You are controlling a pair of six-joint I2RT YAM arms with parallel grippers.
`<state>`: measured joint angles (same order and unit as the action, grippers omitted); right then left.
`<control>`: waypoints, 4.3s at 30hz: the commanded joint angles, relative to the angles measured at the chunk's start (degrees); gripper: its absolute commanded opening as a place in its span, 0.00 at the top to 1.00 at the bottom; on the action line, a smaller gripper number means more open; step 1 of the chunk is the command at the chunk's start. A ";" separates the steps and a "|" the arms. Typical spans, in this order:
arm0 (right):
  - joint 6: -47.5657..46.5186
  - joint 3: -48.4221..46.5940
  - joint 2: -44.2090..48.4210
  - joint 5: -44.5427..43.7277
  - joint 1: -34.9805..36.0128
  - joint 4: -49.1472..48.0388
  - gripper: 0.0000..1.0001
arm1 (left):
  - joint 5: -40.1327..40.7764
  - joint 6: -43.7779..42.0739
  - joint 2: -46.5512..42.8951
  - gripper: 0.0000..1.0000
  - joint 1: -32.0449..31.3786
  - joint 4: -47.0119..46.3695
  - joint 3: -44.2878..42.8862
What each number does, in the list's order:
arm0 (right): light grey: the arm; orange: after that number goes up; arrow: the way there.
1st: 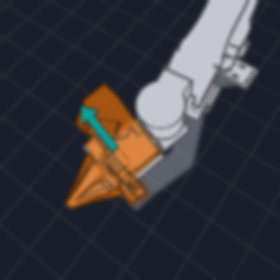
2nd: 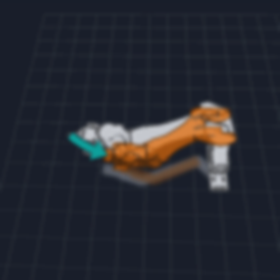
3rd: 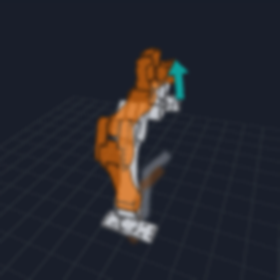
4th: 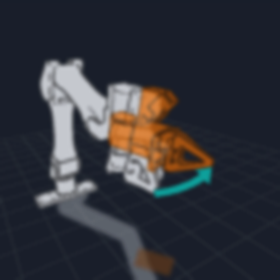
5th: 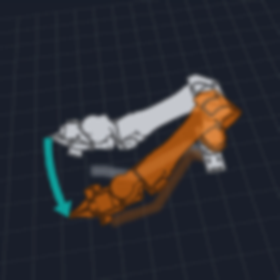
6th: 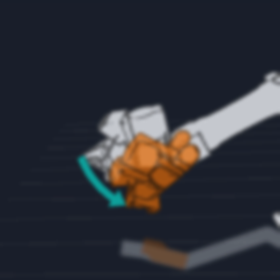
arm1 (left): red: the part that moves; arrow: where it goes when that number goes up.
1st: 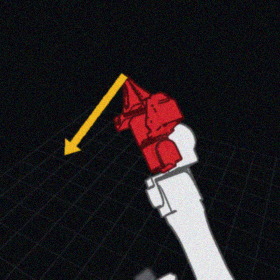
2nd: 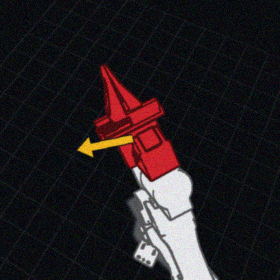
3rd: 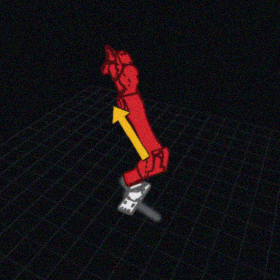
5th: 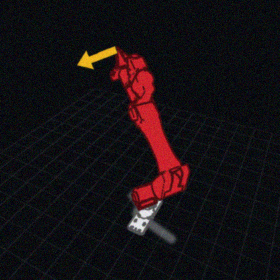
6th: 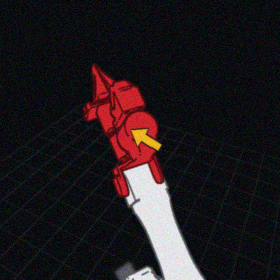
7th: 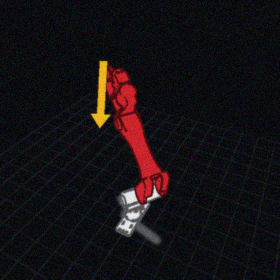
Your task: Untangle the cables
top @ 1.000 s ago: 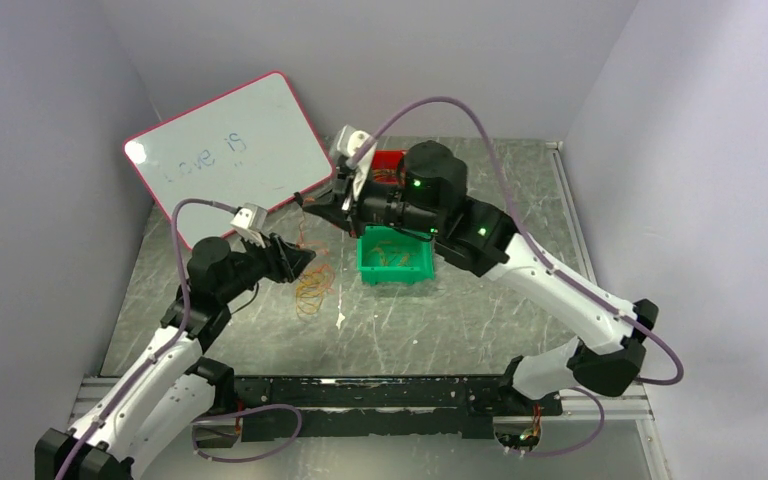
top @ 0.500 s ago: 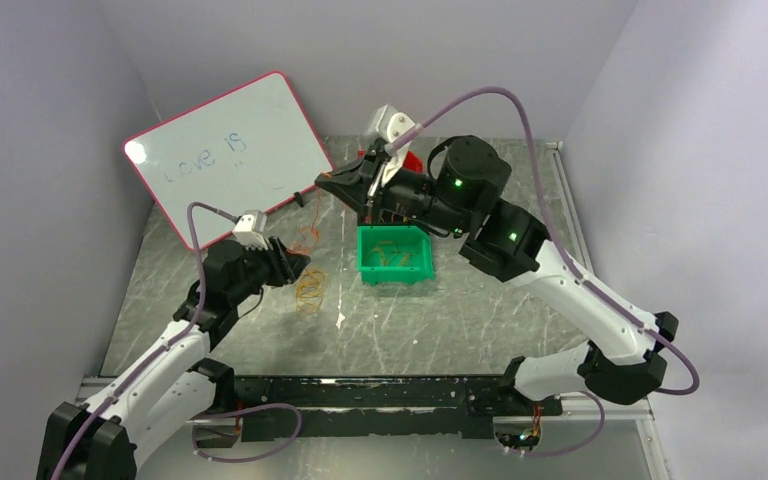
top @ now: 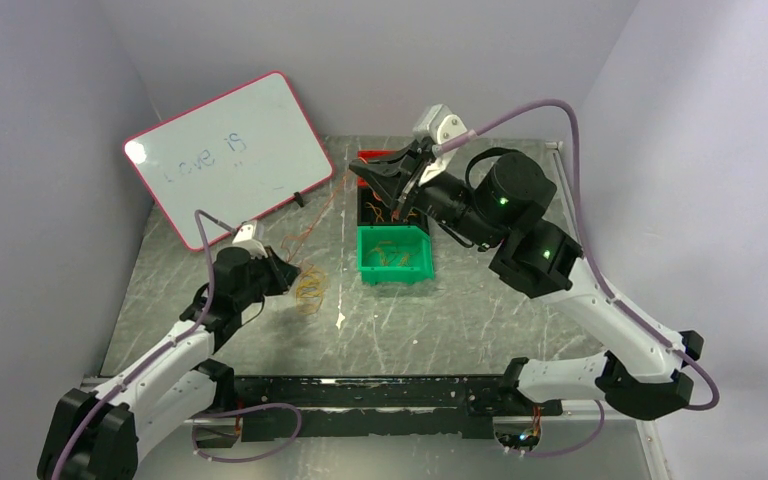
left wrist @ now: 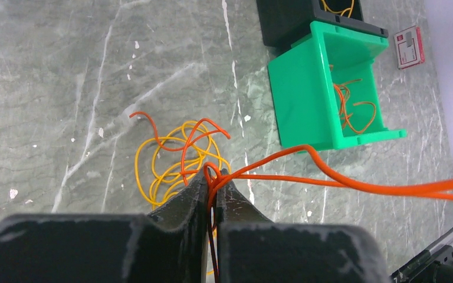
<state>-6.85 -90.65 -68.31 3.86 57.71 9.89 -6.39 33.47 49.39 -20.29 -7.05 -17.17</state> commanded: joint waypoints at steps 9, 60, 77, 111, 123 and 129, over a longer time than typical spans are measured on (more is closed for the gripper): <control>-4.10 1.03 7.29 -10.31 0.03 -5.26 1.00 | 3.09 1.21 1.63 0.66 0.63 0.19 1.71; -4.03 3.39 11.68 -38.13 0.03 5.46 1.00 | 0.86 -3.41 -2.19 0.24 0.53 15.78 -11.65; 3.63 3.30 0.71 -24.41 -9.52 11.91 1.00 | -4.09 -9.17 -9.67 0.26 0.52 23.30 -22.01; 9.06 21.41 -1.60 2.85 -23.70 7.29 1.00 | -4.62 -8.08 -9.16 0.28 0.62 23.44 -21.13; 10.63 26.16 -6.16 5.00 -24.61 4.03 1.00 | -5.78 -7.75 -9.09 0.29 0.55 22.64 -20.83; 10.81 25.01 -11.23 7.91 -25.19 5.68 1.00 | -6.92 -7.37 -9.38 0.29 0.56 22.14 -20.21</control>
<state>3.44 -64.86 -76.82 8.88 33.15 15.51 -10.94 25.54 40.45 -20.27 16.60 -37.95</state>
